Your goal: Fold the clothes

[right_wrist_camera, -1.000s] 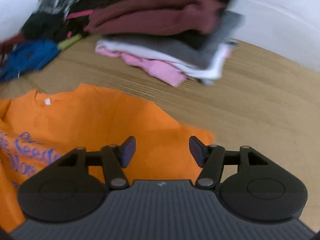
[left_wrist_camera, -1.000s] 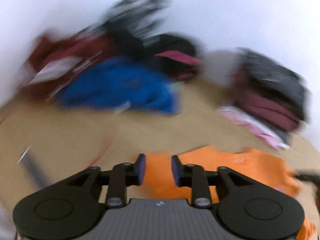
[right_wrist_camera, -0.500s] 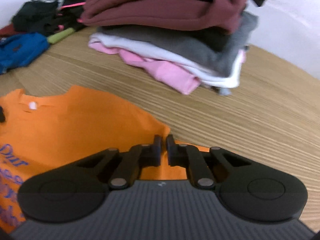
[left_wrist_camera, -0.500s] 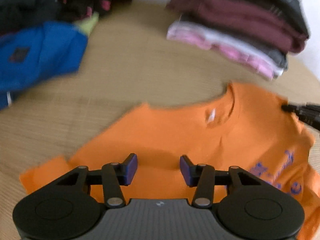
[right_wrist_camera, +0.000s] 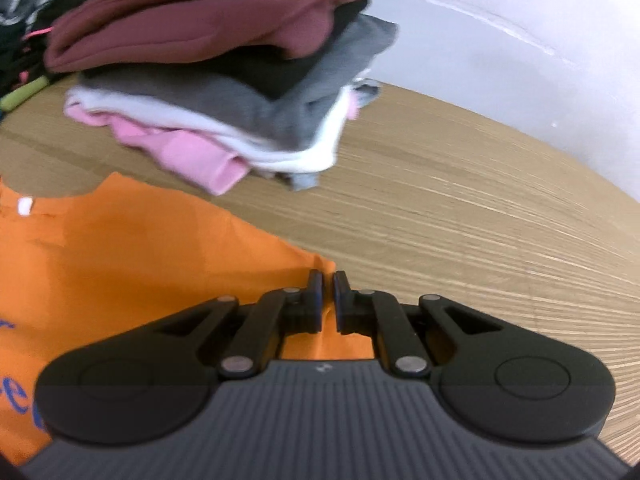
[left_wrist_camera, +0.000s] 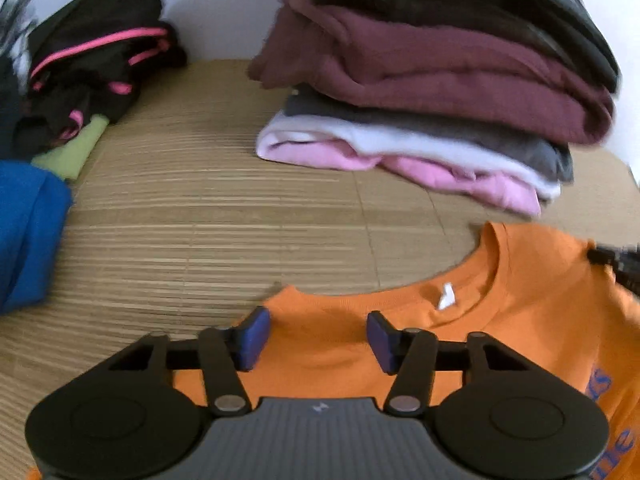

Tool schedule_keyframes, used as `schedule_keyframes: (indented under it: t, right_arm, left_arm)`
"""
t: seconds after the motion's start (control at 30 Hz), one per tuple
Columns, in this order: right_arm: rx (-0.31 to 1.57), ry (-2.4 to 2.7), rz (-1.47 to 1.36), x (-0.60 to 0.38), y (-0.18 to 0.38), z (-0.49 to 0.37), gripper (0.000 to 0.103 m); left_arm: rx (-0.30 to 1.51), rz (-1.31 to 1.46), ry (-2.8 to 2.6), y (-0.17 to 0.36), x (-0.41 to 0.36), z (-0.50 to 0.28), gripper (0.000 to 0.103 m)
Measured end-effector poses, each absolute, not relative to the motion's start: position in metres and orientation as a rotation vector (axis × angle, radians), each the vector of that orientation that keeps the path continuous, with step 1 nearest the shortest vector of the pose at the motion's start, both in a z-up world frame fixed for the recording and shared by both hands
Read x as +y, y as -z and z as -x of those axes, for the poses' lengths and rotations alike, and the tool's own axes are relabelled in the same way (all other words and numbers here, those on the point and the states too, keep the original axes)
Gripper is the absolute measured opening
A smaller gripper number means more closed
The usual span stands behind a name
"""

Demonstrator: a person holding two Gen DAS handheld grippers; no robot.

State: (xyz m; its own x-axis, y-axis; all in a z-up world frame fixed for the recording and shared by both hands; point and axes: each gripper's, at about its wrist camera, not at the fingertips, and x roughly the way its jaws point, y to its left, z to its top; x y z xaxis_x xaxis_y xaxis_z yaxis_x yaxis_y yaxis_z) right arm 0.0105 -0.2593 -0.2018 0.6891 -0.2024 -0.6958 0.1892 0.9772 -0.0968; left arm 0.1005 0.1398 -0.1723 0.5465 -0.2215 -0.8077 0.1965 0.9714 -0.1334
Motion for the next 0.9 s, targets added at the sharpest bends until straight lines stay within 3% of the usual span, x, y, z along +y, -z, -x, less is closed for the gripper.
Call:
schedule_keyframes:
  t: [0.13,0.27,0.3,0.5,0.6,0.63,0.7,0.73,0.9]
  right_arm:
    - [0.784,0.181,-0.084,-0.286,0.194,0.034,0.014]
    - [0.787,0.144,-0.185,-0.313,0.185,0.078,0.069]
    - [0.788,0.137,-0.21,-0.319,0.183,0.091,0.075]
    - [0.845,0.253,-0.33,-0.288,0.18,0.238,0.075]
    - [0.845,0.276,-0.287,-0.26,0.186,0.264,0.075]
    - [0.845,0.283,-0.258,-0.25,0.187,0.269,0.075]
    - [0.811,0.255,-0.155,-0.227,0.18,0.279,0.075]
    - [0.798,0.23,-0.097,-0.215,0.176,0.283,0.075]
    - [0.816,0.17,0.175,-0.164,0.165,0.282,0.074]
  left_arm:
    - [0.911,0.105,0.238,0.151,0.15,-0.048,0.054]
    - [0.864,0.164,0.284,0.135,0.157,0.041,0.066]
    - [0.897,0.203,0.319,0.137,0.158,0.059,0.067]
    - [1.264,0.346,0.465,0.173,0.145,0.135,0.072]
    - [1.266,0.255,0.568,0.173,0.127,0.152,0.074]
    - [1.268,0.245,0.605,0.172,0.123,0.155,0.068]
    - [1.294,0.258,0.652,0.178,0.119,0.161,0.019]
    - [1.312,0.25,0.647,0.182,0.12,0.164,0.0]
    - [1.272,0.198,0.657,0.175,0.169,0.201,0.0]
